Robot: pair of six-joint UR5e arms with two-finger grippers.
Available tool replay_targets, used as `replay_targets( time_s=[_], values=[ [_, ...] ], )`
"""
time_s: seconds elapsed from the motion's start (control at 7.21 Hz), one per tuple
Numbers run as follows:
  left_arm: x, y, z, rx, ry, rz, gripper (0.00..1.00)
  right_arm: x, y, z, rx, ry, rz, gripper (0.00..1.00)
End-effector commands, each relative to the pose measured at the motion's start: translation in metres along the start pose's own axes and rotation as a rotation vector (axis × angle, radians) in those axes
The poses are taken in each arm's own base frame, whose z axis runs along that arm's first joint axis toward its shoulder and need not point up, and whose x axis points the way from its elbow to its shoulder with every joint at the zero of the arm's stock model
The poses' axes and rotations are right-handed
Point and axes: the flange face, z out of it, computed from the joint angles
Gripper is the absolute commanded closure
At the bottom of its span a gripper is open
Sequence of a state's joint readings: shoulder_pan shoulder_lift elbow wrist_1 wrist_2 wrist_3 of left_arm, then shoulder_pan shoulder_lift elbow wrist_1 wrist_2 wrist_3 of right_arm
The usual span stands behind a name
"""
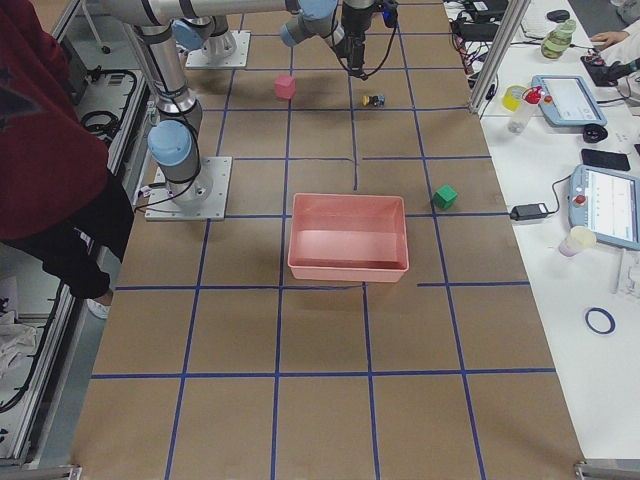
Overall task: Align button upright
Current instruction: 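Reach the left gripper over the switch and grasp its body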
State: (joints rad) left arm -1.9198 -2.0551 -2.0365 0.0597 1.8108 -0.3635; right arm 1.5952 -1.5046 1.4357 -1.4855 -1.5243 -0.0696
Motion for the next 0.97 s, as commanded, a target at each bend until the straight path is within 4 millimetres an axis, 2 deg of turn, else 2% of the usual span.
replay_targets(
  time_s=[0.0,0.28,0.69,0.83],
  values=[
    [0.018,0.020,0.025,0.057,0.006,-0.001,0.00,0.000,0.001,0.000,-0.002,-0.003,0.004,0.00],
    [0.037,0.037,0.039,0.076,-0.007,0.021,0.00,-0.002,0.001,0.000,-0.001,-0.012,0.005,0.00],
    [0.043,0.049,0.056,0.102,0.008,0.027,0.00,-0.002,0.001,0.001,-0.004,-0.012,0.012,0.00],
    [0.045,0.048,0.055,0.105,0.014,0.030,0.06,-0.003,0.001,0.001,-0.004,-0.012,0.010,0.00]
  ],
)
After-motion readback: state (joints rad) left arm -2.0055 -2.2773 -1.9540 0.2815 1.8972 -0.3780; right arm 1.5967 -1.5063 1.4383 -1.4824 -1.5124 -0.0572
